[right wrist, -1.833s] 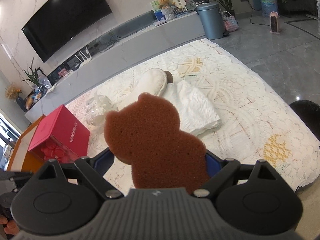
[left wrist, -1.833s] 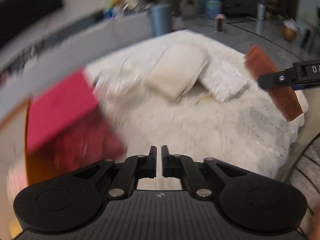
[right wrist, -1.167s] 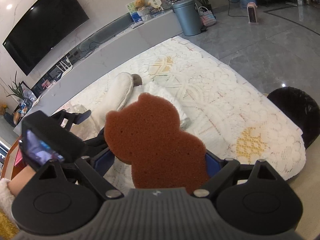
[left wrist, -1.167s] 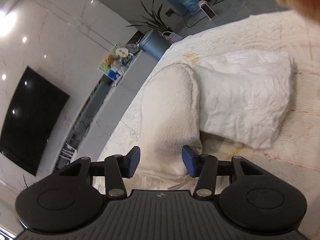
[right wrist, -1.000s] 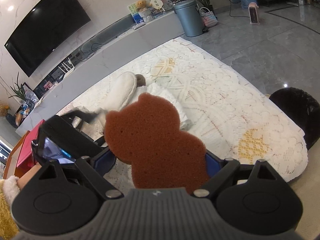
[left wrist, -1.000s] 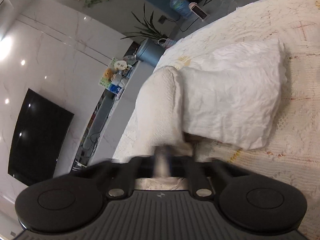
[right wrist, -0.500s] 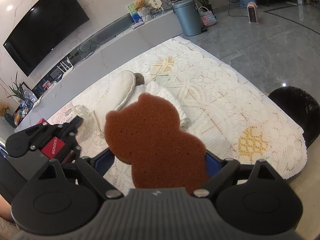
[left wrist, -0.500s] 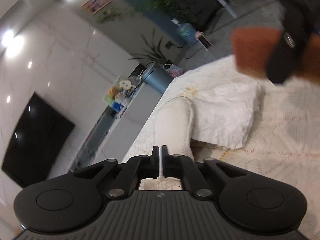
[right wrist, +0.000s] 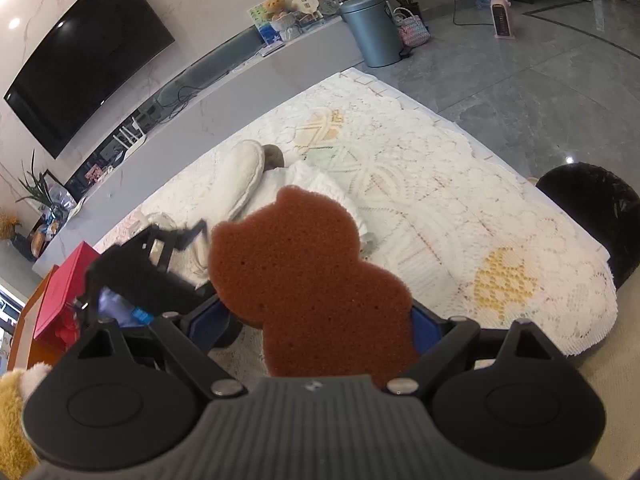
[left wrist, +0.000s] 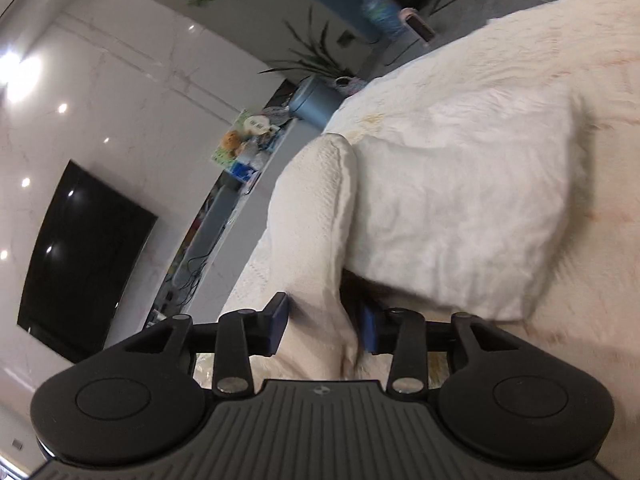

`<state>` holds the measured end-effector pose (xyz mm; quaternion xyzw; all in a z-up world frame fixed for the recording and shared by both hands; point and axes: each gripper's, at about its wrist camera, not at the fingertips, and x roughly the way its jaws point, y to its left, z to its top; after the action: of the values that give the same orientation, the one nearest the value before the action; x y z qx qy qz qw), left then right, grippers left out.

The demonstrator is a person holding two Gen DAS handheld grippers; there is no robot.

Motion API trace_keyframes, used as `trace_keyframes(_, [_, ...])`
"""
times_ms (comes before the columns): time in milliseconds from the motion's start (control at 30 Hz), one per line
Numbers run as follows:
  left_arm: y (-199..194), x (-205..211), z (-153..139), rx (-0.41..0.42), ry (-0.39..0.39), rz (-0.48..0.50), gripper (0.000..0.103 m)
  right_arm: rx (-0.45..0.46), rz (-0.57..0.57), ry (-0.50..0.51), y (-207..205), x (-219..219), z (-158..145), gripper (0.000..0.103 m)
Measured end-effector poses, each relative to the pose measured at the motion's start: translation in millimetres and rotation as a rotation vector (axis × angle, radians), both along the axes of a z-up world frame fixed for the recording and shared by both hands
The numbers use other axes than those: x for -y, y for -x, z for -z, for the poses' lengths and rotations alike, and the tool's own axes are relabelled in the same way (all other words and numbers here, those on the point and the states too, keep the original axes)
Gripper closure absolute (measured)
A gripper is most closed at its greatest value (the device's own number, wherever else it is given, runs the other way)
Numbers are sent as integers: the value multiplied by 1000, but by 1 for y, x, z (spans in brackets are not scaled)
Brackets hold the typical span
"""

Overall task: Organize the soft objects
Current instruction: 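Lift the white mitt with the left tool while the right tool carries the sponge toward the box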

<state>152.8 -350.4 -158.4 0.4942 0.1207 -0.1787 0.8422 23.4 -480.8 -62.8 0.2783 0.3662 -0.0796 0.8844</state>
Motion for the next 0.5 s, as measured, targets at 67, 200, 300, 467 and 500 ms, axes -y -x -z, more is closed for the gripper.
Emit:
trace_keyframes(67, [-3, 1, -3, -6, 17, -24, 53, -8, 9, 13, 0, -1, 0, 13])
trace_keyframes(200, [-4, -9, -16, -45, 95, -102, 96, -7, 12, 7, 1, 1, 1, 13])
trace_keyframes(300, [10, -27, -39, -41, 165, -117, 98, -2, 17, -4, 2, 3, 1, 13])
trace_keyframes(467, [39, -74, -99, -145, 313, -92, 98, -5, 13, 0, 2, 1, 1, 13])
trace_keyframes(500, [46, -84, -111, -187, 340, -82, 98, -3, 11, 2, 2, 0, 0, 13])
